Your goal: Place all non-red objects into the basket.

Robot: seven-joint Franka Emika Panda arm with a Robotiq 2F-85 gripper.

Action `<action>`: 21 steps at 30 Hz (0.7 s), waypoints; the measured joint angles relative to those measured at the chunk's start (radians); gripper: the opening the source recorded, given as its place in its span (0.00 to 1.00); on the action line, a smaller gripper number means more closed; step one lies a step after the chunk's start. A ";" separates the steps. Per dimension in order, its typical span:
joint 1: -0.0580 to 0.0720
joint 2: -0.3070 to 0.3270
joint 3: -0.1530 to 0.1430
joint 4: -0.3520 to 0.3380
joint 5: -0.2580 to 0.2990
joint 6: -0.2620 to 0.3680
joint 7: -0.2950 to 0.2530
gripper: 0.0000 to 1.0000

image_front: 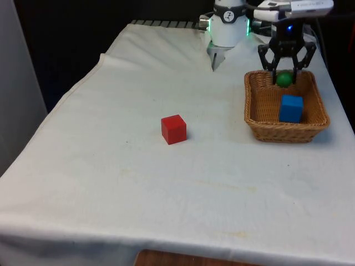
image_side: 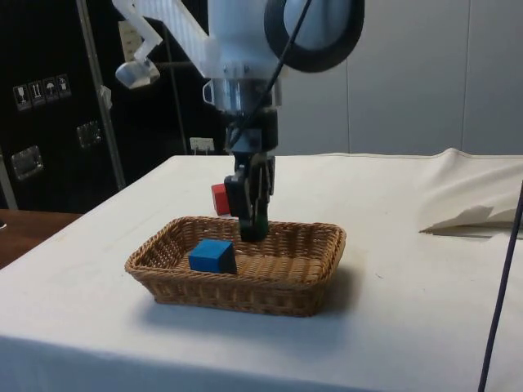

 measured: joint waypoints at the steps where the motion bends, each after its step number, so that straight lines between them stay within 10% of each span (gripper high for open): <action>1: 0.000 0.008 0.002 -0.001 0.000 0.008 0.000 0.00; 17: 0.001 0.086 0.028 -0.019 0.000 0.099 -0.002 0.03; 21: 0.001 0.087 0.028 -0.018 0.000 0.099 -0.002 0.46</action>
